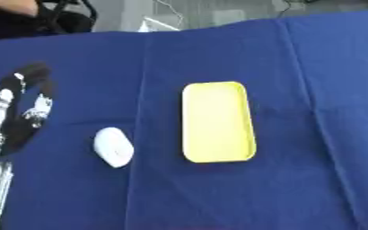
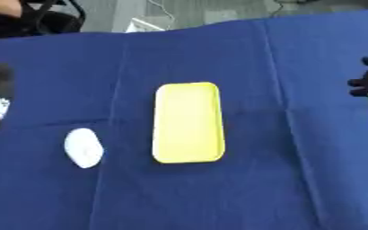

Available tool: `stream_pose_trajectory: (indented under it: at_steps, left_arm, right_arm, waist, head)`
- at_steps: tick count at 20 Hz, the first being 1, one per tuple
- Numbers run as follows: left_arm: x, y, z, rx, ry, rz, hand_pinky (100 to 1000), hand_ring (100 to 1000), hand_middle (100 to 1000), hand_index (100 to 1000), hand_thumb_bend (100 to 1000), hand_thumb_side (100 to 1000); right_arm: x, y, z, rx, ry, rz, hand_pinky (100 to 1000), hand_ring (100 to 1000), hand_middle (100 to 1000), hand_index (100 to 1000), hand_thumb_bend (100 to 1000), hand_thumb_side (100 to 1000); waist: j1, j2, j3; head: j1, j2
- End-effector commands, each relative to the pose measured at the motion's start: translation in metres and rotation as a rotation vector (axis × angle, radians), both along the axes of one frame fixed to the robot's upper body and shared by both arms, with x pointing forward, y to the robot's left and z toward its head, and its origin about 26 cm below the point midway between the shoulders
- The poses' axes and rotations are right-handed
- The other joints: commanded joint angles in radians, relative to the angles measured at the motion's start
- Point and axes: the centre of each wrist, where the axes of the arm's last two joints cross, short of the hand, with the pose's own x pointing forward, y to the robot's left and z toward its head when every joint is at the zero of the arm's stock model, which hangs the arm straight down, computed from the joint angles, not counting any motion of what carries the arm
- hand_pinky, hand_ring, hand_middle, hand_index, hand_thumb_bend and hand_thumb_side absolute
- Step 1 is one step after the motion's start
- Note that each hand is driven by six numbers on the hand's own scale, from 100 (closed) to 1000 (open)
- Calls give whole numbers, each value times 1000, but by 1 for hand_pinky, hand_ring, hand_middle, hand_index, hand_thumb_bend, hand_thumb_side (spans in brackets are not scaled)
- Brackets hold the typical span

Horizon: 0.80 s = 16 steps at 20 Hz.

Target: Pick up objects on the table and place them in the box.

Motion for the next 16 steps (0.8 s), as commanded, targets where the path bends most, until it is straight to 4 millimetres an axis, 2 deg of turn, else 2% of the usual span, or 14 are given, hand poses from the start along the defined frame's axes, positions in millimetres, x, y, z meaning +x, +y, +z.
stream_pose_trajectory:
  at_steps: [1,16]
  left_arm:
    - [-1,1,10,22,-28,-7,891,776,794,899,287,775]
    - [0,0,10,26,-27,-12,892,778,795,898,286,775]
  right_arm:
    - [0,-1,8,-9,-27,-4,668,692,861,958,355,785]
    - [0,-1,8,-9,-26,-2,669,692,862,958,353,785]
  waist:
    - [-3,-11,0]
    - [-3,-11,1]
  head:
    - [-9,-9]
    - [-11,-10]
